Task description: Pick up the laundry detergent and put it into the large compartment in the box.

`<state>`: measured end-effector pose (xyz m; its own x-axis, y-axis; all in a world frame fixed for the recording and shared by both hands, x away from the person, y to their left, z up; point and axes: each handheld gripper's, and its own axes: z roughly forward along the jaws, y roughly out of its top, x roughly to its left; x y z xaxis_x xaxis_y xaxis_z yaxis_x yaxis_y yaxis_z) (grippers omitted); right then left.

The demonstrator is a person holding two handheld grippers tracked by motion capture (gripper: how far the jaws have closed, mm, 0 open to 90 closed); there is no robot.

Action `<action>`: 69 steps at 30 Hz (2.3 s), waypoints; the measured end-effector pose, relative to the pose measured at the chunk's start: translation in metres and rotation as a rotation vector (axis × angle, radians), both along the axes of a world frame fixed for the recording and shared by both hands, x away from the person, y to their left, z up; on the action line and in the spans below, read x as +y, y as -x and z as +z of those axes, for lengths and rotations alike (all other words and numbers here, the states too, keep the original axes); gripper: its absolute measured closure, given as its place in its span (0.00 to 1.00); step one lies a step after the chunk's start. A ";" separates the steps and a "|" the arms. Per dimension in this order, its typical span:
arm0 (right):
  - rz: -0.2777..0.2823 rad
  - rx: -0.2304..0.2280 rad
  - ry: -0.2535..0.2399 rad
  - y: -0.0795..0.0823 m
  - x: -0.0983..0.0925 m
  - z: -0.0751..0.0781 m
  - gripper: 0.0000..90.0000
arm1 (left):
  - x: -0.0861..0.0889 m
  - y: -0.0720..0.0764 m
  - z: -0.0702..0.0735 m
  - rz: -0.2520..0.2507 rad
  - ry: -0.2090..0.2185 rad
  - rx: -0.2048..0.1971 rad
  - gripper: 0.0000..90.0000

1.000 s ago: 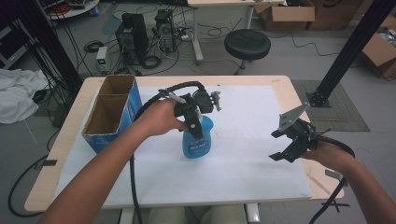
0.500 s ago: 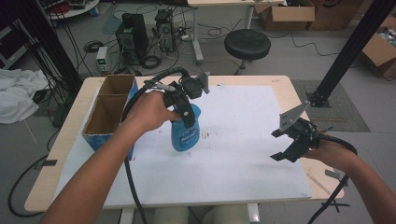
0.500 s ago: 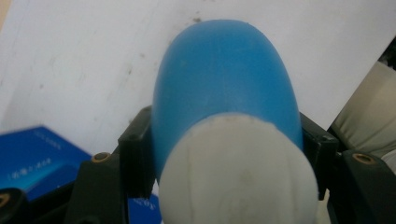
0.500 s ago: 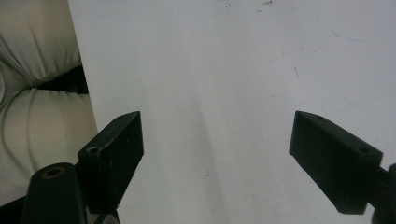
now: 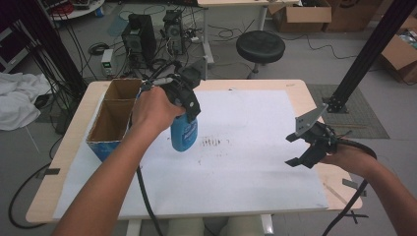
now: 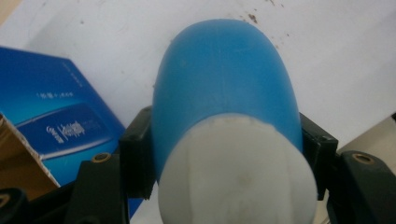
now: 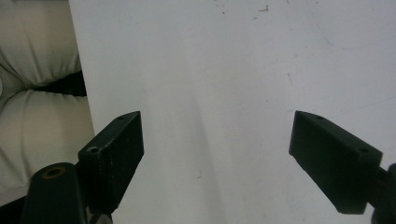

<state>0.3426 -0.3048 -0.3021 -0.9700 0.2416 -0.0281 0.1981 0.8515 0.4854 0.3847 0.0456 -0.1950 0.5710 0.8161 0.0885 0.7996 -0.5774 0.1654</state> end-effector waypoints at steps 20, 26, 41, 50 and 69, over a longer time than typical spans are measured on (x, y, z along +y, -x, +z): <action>0.021 -0.012 0.002 -0.002 -0.005 0.001 0.20 | 0.033 -0.010 0.040 0.312 0.024 0.004 0.42; 0.022 -0.020 -0.003 -0.002 -0.008 0.002 0.19 | 0.046 -0.012 0.053 0.378 0.040 -0.008 0.42; 0.012 -0.023 -0.010 -0.005 -0.015 0.001 0.19 | 0.084 -0.009 0.080 0.492 0.026 -0.028 0.42; 0.013 -0.025 -0.012 -0.007 -0.014 0.003 0.19 | 0.109 -0.006 0.093 0.513 0.015 -0.016 0.42; -0.006 -0.020 -0.002 -0.008 -0.018 0.001 0.19 | 0.153 -0.005 0.091 0.560 0.005 -0.046 0.42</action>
<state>0.3507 -0.3223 -0.3007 -0.9677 0.2480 -0.0465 0.1940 0.8492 0.4912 0.3893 0.1990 -0.1038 0.0460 0.9941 0.0984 0.9758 -0.0658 0.2086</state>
